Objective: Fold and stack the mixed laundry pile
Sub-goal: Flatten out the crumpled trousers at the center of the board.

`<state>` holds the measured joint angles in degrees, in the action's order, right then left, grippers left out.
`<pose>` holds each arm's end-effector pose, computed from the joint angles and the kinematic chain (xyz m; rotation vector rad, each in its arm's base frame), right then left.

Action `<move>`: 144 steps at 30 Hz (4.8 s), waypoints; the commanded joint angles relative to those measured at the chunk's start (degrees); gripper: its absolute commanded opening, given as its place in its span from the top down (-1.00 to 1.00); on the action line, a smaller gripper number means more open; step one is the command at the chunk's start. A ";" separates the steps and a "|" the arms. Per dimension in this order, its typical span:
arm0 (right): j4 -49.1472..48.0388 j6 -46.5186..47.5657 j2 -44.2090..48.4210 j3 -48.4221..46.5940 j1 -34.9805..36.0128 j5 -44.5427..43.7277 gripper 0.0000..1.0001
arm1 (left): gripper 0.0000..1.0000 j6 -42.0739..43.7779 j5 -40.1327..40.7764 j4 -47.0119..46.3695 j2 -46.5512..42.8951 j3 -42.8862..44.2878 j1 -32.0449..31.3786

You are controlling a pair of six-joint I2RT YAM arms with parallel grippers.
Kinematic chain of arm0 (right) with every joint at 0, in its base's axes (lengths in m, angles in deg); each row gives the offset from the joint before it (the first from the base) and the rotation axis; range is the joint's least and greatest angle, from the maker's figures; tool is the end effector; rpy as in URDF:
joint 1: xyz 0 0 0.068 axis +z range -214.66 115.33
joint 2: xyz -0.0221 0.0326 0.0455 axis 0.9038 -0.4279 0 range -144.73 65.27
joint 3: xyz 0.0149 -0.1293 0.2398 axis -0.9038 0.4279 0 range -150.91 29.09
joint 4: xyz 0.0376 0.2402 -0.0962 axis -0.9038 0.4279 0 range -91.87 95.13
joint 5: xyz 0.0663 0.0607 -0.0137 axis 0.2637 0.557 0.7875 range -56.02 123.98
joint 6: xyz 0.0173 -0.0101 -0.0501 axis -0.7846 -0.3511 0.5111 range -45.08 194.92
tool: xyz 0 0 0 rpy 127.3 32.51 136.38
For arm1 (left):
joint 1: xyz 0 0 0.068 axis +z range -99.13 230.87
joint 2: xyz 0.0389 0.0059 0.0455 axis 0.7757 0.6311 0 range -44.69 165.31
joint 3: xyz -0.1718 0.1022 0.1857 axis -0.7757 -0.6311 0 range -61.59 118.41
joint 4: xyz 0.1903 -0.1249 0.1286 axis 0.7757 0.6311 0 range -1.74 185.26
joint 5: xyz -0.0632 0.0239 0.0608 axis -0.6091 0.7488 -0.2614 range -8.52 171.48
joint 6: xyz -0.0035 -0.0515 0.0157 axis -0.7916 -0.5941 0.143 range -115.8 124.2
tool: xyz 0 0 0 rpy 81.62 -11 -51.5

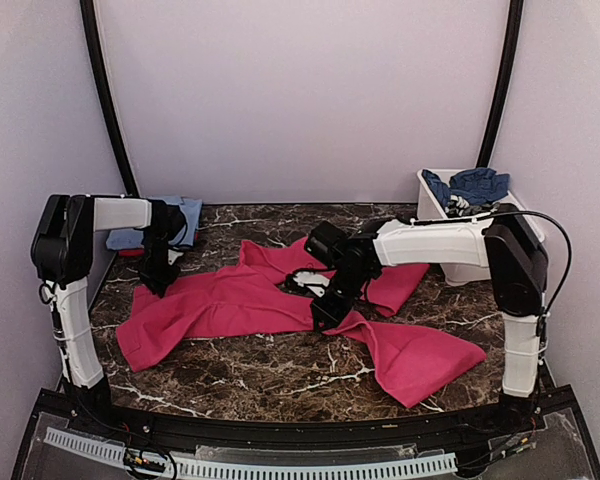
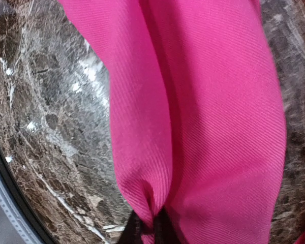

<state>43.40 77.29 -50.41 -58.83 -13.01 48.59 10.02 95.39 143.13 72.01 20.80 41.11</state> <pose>0.2479 0.3277 0.1867 -1.3823 2.5877 0.5244 0.3723 -0.0554 0.1523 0.4169 3.0683 0.3768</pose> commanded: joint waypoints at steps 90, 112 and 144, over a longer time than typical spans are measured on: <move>-11.09 -23.22 50.72 31.27 -35.83 2.66 -0.38 | -0.40 -6.91 -15.29 -36.57 2.43 20.03 -47.79; -10.66 -22.69 55.51 34.74 -39.79 4.98 -0.36 | 0.93 -15.48 -0.74 -16.18 29.20 55.90 -47.99; -30.75 -29.89 16.38 11.46 -18.68 13.38 -0.18 | 0.94 -48.66 -42.67 -68.06 -4.92 -19.37 -10.78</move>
<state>17.79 48.61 -27.99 -39.75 -33.49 60.87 -37.82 57.54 79.79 66.18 3.05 30.73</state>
